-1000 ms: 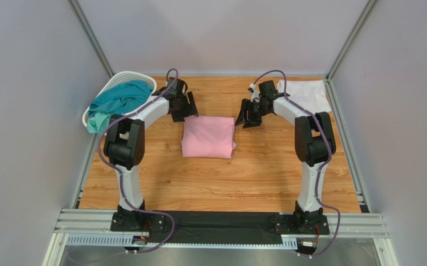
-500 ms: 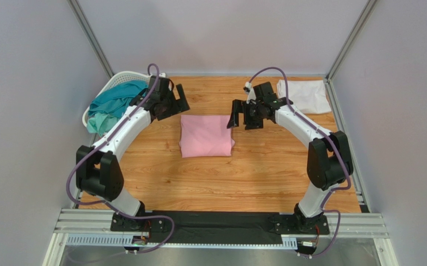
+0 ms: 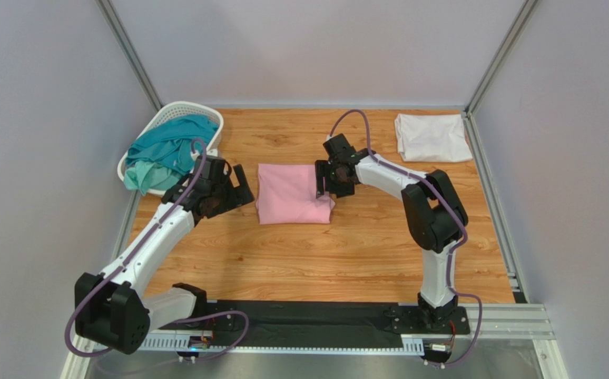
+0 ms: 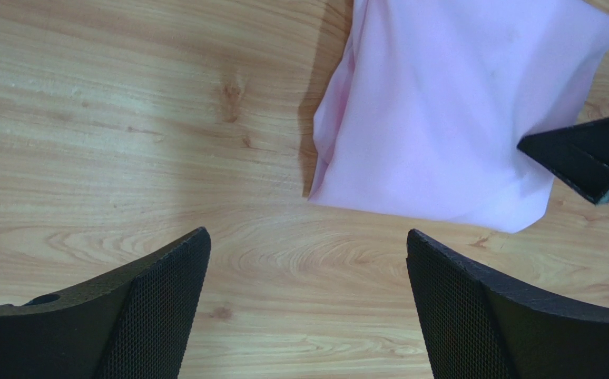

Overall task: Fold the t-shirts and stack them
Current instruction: Neatly place the folded tshirt to the corner

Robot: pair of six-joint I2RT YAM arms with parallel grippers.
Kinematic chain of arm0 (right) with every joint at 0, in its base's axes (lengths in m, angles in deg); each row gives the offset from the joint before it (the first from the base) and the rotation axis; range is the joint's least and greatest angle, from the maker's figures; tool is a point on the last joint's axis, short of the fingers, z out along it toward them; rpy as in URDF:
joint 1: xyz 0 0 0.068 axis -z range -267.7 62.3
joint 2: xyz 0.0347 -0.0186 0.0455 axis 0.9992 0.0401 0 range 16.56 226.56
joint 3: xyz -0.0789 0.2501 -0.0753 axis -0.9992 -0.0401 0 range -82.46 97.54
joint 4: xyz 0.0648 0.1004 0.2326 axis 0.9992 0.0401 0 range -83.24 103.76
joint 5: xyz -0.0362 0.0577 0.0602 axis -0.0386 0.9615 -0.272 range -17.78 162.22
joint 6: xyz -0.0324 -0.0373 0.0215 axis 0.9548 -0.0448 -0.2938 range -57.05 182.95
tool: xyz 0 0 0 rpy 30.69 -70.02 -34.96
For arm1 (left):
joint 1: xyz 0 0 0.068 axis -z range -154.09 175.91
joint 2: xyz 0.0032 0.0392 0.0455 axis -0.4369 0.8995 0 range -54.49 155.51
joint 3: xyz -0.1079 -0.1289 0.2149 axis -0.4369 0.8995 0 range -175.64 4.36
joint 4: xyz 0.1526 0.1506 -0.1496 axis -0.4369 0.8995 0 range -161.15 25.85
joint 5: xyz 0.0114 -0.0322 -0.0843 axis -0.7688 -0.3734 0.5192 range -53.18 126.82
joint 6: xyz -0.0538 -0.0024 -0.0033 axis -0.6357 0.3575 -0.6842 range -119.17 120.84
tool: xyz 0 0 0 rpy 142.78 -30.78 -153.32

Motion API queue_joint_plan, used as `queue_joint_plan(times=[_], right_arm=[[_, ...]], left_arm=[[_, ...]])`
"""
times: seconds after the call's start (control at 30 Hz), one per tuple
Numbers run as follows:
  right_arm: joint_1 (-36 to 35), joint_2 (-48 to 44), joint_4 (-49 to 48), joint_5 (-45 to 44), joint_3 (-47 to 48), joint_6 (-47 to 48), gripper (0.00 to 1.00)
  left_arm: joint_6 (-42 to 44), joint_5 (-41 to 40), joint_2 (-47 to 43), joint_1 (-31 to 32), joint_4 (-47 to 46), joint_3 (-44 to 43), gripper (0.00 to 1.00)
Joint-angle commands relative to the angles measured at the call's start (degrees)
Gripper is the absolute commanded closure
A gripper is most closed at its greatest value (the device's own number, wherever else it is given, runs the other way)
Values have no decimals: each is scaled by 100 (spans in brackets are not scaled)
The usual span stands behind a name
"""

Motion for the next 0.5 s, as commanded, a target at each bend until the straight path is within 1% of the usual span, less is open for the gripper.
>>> queue_joint_plan(times=[0.0, 0.1, 0.17, 0.3, 0.43, 0.47], right_arm=[[-64, 238, -204, -518, 362, -85, 32], [-90, 502, -204, -459, 529, -24, 37], [-134, 669, -212, -432, 591, -32, 37], [-257, 967, -186, -625, 714, 20, 48], [-459, 1275, -81, -1054, 907, 152, 57], [-512, 1337, -72, -1161, 960, 274, 61]], left_arm=[[-30, -29, -332, -27, 39, 153, 0], [-48, -3, -412, -27, 57, 276, 0], [-65, 23, -394, -27, 57, 321, 0], [-92, 59, -306, -27, 83, 356, 0], [-118, -11, -315, -27, 118, 365, 0], [-118, -29, -332, -27, 136, 356, 0]])
